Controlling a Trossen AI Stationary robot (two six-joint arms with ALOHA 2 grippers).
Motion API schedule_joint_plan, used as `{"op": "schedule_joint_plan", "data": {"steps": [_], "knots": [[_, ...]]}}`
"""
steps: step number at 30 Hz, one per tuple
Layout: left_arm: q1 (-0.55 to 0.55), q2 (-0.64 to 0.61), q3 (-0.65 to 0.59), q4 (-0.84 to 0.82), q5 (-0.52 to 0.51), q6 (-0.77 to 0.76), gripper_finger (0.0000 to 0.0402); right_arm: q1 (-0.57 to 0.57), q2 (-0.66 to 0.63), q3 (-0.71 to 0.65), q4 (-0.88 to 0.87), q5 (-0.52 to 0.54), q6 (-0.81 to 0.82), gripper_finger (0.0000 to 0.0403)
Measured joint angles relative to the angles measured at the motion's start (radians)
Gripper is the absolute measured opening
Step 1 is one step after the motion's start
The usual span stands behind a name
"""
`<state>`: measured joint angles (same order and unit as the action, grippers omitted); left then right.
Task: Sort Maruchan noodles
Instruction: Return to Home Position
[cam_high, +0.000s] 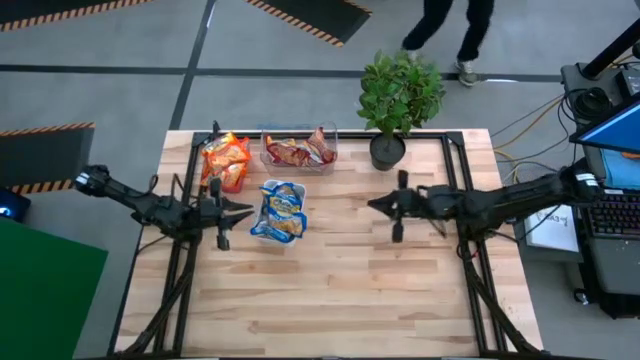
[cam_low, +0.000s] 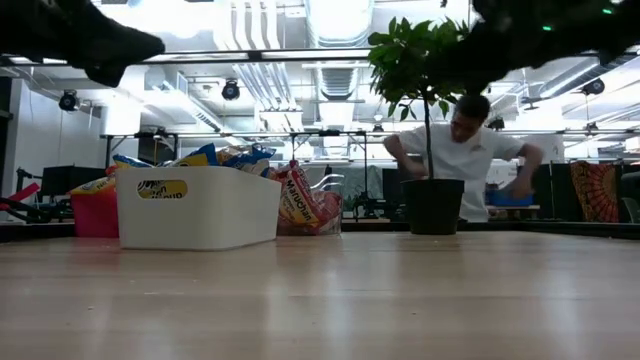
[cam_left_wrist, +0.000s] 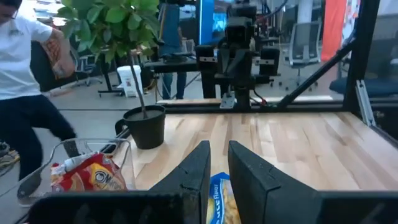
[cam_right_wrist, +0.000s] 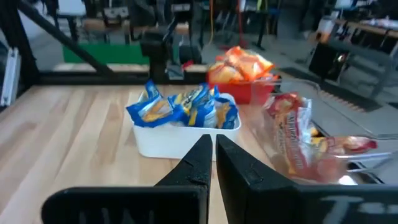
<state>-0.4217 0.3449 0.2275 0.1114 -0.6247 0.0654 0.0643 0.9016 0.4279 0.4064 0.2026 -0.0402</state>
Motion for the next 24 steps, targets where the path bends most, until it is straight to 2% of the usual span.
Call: {"op": "schedule_joint_plan", "data": {"steps": [10,24], "knots": [[0.000,-0.139,-0.086,0.001,-0.002,-0.005,0.0040,0.000,-0.325,-0.208,0.032,-0.001,0.002,0.0013],[0.000,-0.299,-0.202,0.016,-0.002,-0.026,0.0040,0.000,-0.598,-0.359,0.034,0.000,-0.055,0.0013]]}}
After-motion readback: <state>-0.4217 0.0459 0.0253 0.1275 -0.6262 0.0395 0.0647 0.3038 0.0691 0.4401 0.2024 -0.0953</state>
